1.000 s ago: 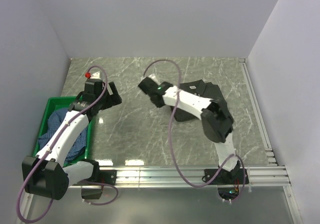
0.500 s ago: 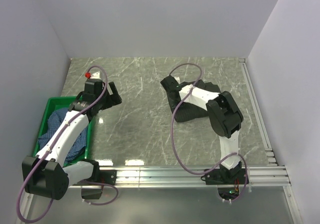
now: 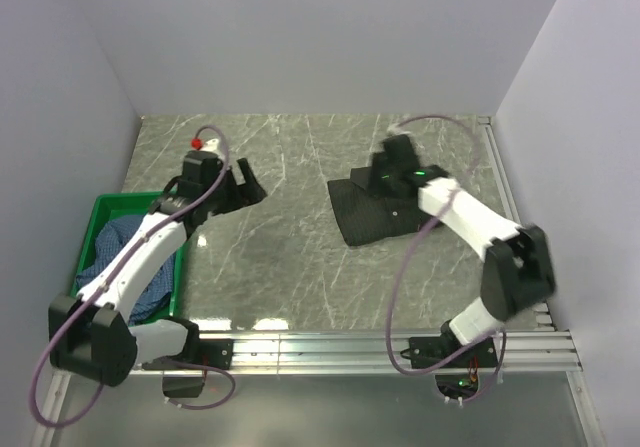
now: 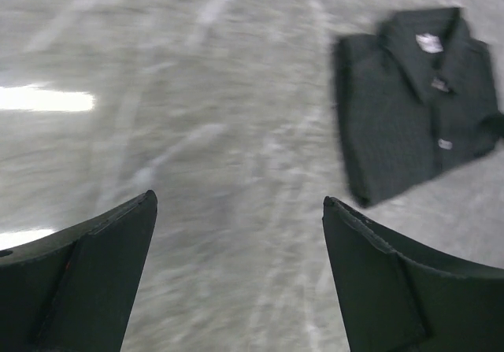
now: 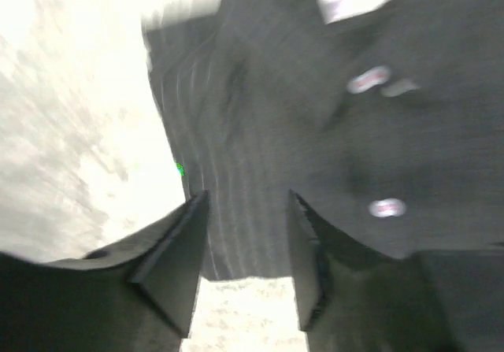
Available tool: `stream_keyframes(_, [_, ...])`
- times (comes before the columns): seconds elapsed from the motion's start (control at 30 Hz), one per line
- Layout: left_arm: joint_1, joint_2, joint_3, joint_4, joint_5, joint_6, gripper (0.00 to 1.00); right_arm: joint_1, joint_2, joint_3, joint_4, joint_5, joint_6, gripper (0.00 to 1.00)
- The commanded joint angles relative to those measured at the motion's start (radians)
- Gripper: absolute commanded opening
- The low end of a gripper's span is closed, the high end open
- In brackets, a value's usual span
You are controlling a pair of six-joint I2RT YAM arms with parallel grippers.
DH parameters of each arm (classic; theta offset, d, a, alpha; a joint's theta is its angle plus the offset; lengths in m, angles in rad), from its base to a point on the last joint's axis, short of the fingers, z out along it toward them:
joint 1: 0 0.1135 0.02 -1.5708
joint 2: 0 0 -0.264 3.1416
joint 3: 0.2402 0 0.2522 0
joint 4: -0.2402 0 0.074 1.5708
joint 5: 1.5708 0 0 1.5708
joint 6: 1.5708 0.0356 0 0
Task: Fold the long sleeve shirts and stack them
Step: Neatly place the folded shirt to the corner
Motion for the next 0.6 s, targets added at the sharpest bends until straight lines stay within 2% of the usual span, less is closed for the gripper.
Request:
stream_keyframes(0.0, [-0.097,0.082,0.090,0.110,0.063,-0.096,0.93,-0.150,-0.173,-0.142,0.191,-0.147,0.100,0.59])
stream_keyframes(0.1, [-0.243,0.209,0.182,0.190,0.064,-0.166,0.91,-0.309,-0.262,-0.292,0.339,-0.314,0.171,0.64])
stream_keyframes(0.13, [-0.268,0.283,0.204,0.208,0.063,-0.179,0.90,-0.389,-0.279,-0.365,0.384,-0.372,0.192,0.65])
stream_keyframes(0.2, [-0.311,0.360,0.251,0.254,0.077,-0.216,0.88,-0.458,-0.305,-0.430,0.508,-0.503,0.256,0.65])
stream_keyframes(0.27, [-0.363,0.475,0.319,0.299,0.086,-0.236,0.83,-0.552,-0.304,-0.489,0.564,-0.546,0.295,0.63])
stream_keyframes(0.43, [-0.433,0.738,0.475,0.340,0.107,-0.241,0.69,-0.656,-0.253,-0.594,0.746,-0.619,0.384,0.55])
stream_keyframes(0.47, [-0.436,0.768,0.484,0.353,0.112,-0.246,0.62,-0.670,-0.241,-0.608,0.774,-0.626,0.398,0.54])
stream_keyframes(0.57, [-0.441,0.860,0.491,0.379,0.130,-0.267,0.52,-0.724,-0.164,-0.665,0.889,-0.659,0.450,0.52])
